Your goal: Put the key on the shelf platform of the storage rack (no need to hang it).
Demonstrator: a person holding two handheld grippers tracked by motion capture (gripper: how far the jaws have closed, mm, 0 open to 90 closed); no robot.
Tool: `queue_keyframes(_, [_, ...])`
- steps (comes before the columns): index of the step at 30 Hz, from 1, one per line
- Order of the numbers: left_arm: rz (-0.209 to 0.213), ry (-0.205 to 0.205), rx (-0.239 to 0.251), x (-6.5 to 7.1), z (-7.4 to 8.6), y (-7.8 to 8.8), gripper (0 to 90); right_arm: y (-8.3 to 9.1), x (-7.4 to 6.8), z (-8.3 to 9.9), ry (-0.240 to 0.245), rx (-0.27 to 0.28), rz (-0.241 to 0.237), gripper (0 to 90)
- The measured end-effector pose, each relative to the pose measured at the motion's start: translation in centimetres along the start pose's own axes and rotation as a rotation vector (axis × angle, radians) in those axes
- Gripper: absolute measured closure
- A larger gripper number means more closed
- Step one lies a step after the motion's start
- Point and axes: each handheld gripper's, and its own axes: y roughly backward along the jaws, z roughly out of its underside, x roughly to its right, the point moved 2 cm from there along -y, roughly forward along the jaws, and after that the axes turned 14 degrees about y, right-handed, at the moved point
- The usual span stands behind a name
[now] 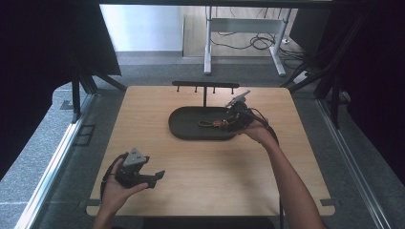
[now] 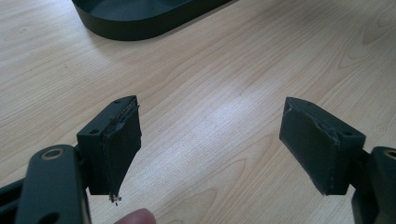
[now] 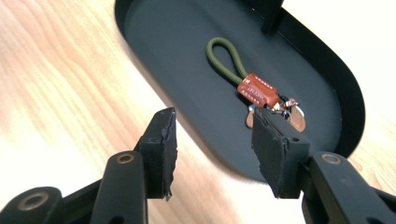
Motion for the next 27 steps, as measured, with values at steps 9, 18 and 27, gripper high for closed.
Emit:
queue_keyframes(9, [0.001, -0.006, -0.001, 0.3, 0.0, -0.2, 21.0, 2.2, -1.5, 2.3, 0.009, 0.051, 0.005, 50.4])
queue_keyframes(18, [0.000, -0.014, -0.005, 0.5, 0.0, -0.3, 21.0, 3.4, -3.6, 5.9, -0.018, 0.106, 0.007, 49.9])
queue_keyframes(27, [0.000, -0.020, -0.012, 0.7, 0.0, -0.5, 21.0, 3.8, -5.7, 10.2, -0.079, 0.136, 0.025, 49.5])
